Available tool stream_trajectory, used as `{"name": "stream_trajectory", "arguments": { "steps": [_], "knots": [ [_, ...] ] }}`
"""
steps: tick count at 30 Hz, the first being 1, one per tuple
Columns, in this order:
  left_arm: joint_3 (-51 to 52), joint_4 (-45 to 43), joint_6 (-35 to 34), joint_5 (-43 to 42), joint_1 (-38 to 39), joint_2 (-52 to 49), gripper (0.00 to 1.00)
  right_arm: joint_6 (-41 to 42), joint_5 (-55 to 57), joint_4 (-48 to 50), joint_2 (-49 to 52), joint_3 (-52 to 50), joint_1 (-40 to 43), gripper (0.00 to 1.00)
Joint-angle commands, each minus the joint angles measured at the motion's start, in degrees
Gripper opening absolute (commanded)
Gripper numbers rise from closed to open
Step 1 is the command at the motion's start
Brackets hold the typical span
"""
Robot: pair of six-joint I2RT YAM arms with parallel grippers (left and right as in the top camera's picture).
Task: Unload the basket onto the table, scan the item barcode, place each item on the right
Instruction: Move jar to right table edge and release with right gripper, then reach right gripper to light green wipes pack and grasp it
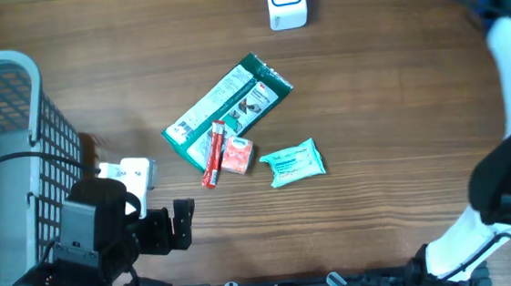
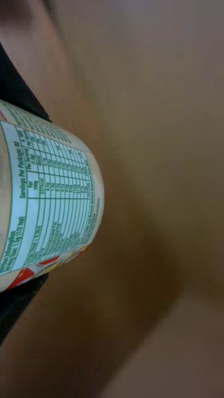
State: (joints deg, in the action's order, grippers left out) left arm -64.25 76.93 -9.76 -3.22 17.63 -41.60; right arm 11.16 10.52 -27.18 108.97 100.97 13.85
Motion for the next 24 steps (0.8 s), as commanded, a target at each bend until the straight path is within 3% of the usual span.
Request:
{"name": "stream_trajectory", "arguments": {
  "steps": [1,4,8,12,14,19,24],
  "knots": [
    [-0.37,-0.04,0.26,0.11,0.17,0.31,1.0,8.83,-7.98,-4.28,5.4,-0.52,10.82,0.64],
    [-0.37,-0.04,0.26,0.09,0.17,0.31,1.0,10.75,-17.09,-6.1,12.11,-0.52,19.76,0.64],
    [-0.37,-0.04,0.28,0.11,0.17,0.31,1.0,13.44,-17.05,-7.85,20.5,-0.52,24.98,0.64],
    [-0.37,-0.04,0.26,0.09,0.17,0.31,1.0,13.4,-11.63,-8.79,21.92,-0.44,27.67,0.69],
    [-0.37,-0.04,0.26,0.09,0.17,0.31,1.0,12.92,-9.49,-11.61,20.59,1.86,28.96,1.0],
    [-0.37,-0.04,0.28,0.09,0.17,0.31,1.0,12.98,-9.49,-17.64,12.55,13.94,28.55,1.0],
    [-0.37,-0.04,0.26,0.11,0.17,0.31,1.0,13.03,-17.35,-19.15,-3.76,15.39,21.9,1.0]
  ]
}}
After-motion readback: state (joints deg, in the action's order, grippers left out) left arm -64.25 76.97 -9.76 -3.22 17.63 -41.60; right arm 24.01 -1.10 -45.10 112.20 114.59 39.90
